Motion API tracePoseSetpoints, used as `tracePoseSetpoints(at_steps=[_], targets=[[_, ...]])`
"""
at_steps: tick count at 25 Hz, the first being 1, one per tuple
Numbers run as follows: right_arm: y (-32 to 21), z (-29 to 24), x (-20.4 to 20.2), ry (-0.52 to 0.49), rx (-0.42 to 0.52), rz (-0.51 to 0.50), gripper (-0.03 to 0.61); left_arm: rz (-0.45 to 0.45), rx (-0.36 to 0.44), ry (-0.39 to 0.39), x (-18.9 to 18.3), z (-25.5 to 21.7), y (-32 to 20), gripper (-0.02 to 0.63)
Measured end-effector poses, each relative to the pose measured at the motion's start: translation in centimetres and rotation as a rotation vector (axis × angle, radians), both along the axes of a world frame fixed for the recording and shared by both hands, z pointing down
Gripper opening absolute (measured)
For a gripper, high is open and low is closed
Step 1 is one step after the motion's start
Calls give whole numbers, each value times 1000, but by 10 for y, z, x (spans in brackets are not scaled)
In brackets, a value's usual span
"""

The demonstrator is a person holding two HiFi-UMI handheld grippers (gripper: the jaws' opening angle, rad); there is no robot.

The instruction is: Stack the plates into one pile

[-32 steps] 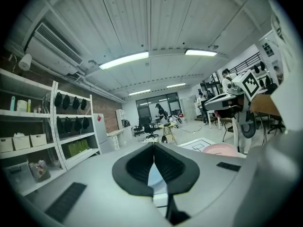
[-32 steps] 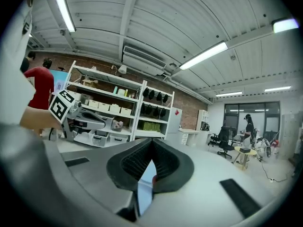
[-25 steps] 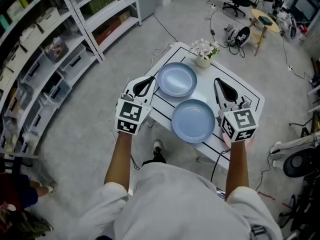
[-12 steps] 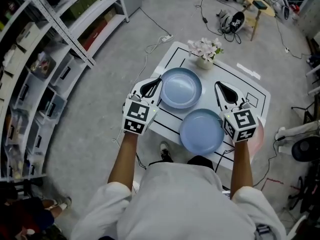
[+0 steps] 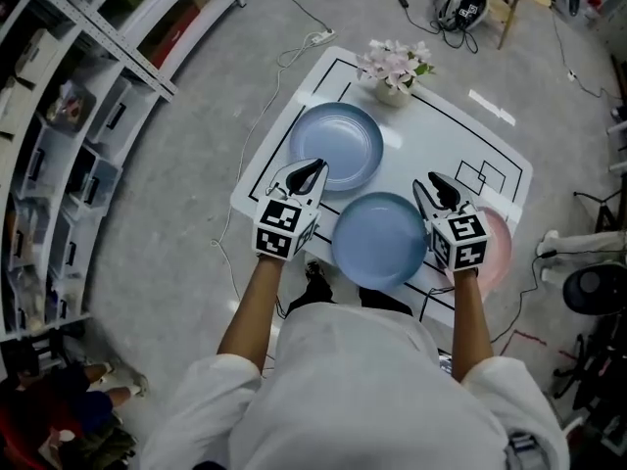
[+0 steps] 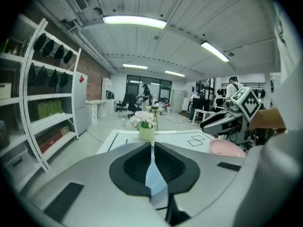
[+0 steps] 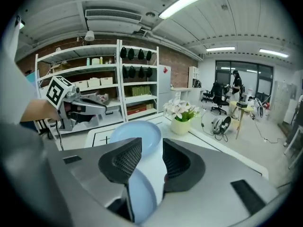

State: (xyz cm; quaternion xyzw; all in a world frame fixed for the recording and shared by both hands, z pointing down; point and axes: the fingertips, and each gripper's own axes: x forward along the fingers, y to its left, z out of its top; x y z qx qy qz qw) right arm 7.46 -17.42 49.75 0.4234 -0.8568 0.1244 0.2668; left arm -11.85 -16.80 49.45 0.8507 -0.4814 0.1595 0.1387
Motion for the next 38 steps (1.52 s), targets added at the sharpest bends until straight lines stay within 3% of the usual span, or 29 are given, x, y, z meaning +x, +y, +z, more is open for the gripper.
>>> tracePoseSetpoints(at_steps=[2, 6, 12, 18, 23, 29, 33, 38], targets=[[4, 25, 7, 25, -49, -18, 158, 14, -75, 13, 11, 27, 11, 31], [12, 68, 16, 70, -124, -64, 158, 20, -220, 9, 23, 79, 38, 129], [25, 128, 36, 118, -264, -72, 156, 92, -412, -22, 47, 149, 80, 138], [48, 173, 52, 278, -410, -115, 158, 141, -495, -82, 54, 176, 107, 140], [53, 183, 55, 319, -435, -145, 107, 152, -525, -55, 60, 185, 116, 135], [47, 174, 47, 230, -522, -115, 52, 128, -552, -45, 58, 184, 115, 100], [46, 163, 48, 138, -506, -65, 38, 85, -507, 55, 52, 160, 106, 75], [38, 130, 31, 85, -465, -76, 28, 3, -451, 83, 28, 134, 82, 43]])
